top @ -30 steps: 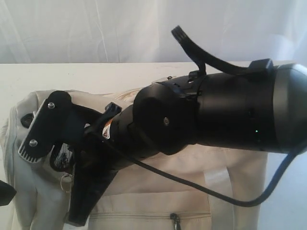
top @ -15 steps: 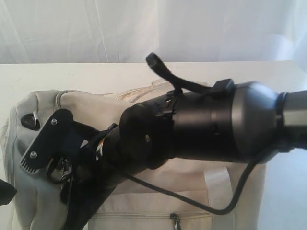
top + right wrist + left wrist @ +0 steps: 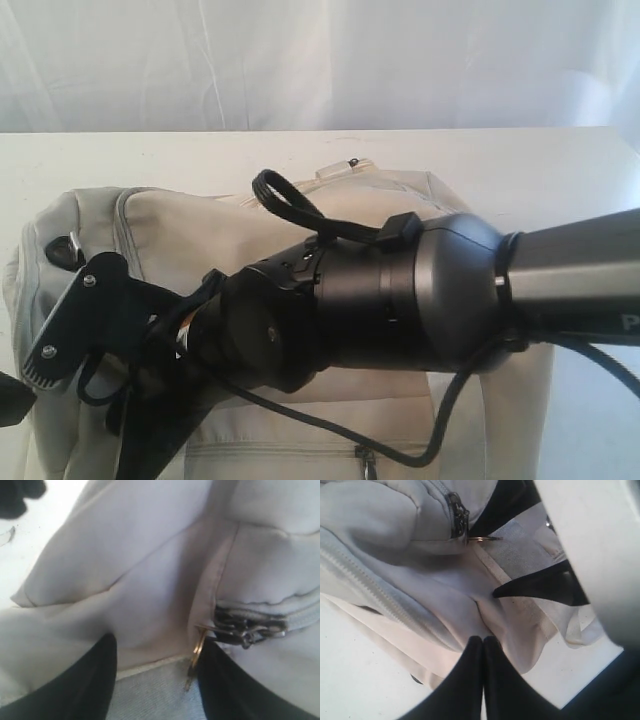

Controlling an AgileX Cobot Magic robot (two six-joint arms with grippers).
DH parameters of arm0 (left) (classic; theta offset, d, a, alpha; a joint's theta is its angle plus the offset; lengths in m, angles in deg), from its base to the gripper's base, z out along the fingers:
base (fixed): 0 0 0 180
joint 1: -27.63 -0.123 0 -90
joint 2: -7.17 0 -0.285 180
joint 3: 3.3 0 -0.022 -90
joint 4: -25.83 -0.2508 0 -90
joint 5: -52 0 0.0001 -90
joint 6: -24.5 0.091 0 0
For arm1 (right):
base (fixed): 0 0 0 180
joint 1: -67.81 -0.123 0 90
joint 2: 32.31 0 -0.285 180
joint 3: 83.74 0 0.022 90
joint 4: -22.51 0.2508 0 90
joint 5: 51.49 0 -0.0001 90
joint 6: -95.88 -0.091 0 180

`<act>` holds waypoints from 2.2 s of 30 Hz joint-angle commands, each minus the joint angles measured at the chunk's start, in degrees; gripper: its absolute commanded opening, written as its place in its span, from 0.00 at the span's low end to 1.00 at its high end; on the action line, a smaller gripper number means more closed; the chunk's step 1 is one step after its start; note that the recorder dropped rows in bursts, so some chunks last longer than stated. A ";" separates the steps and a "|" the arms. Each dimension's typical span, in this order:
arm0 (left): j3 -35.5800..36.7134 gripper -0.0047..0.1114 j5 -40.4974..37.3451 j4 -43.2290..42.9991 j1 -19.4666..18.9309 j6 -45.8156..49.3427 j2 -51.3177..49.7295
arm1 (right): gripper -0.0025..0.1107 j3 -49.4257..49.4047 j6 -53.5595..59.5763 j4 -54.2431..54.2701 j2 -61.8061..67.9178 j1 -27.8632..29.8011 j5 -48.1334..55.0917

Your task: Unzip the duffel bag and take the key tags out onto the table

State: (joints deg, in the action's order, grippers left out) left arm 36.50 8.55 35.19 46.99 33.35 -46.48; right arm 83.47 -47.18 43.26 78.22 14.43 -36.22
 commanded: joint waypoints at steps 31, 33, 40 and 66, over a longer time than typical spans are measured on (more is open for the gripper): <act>0.07 0.04 -0.27 0.74 -0.02 0.16 0.49 | 0.02 0.19 0.31 -1.63 -4.29 0.27 -0.41; 0.07 0.04 -0.26 0.85 -0.02 0.16 0.49 | 0.02 0.19 -0.04 -1.63 -3.88 0.69 0.24; 0.07 0.04 -0.26 0.85 -0.02 0.16 0.49 | 0.02 0.19 -1.24 -2.73 -2.09 1.96 0.16; 0.07 0.04 -0.39 0.85 -0.02 0.16 0.49 | 0.29 0.19 -1.39 0.21 -0.36 1.96 -1.12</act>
State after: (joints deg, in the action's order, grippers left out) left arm 36.50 8.90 35.42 46.99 33.44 -46.48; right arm 83.47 -48.08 42.88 77.86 16.22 -36.20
